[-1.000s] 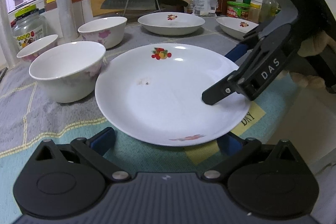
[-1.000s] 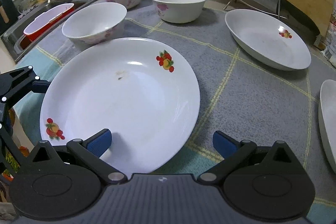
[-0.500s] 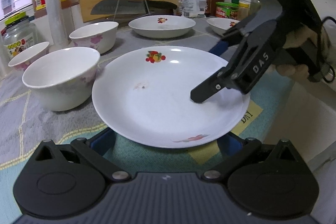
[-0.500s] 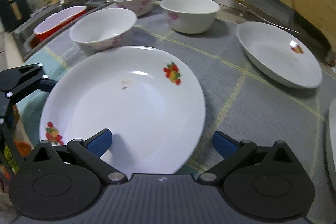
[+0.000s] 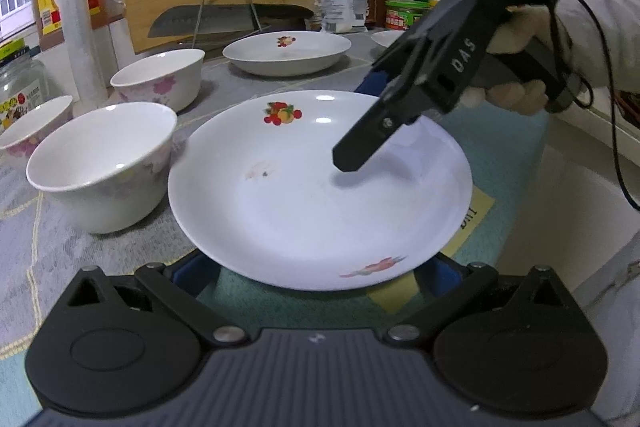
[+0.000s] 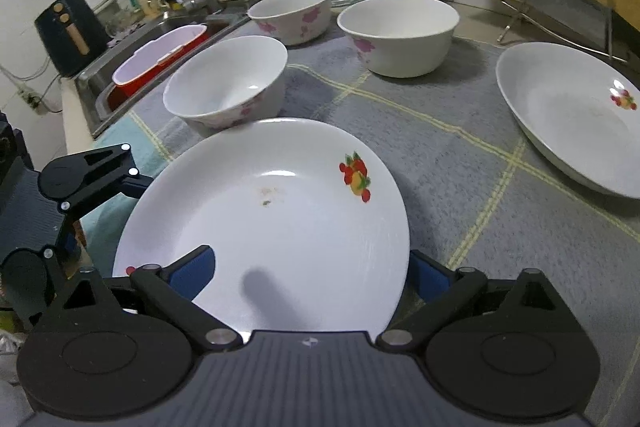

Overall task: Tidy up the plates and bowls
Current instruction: 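Lift the fruit-decal plate off the mat with the right tool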

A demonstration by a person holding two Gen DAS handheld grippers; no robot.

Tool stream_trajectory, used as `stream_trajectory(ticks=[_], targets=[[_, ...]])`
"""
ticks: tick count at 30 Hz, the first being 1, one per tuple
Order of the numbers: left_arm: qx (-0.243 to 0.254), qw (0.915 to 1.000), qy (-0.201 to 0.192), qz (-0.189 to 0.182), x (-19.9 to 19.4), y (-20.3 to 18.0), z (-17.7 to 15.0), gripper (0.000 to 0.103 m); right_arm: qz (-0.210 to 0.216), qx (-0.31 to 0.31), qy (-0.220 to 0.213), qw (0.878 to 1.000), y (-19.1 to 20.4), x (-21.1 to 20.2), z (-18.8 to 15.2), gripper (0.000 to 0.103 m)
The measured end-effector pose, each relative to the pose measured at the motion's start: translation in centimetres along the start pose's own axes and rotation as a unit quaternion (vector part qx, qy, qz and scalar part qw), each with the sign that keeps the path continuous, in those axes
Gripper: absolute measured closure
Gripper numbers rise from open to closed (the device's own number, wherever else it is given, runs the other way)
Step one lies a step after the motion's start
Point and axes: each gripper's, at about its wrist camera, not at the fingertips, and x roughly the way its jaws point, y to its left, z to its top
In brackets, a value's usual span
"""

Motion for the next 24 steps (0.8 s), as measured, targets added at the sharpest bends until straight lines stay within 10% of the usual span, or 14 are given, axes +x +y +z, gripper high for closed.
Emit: stream_trajectory(ticks=[24], targets=[[0.024,0.9996,0.016,0.005,0.0,0.2,0.4,0.000,0.030,0.008,0.012,0.999,-0.8,-0.1,0.6,0.015]])
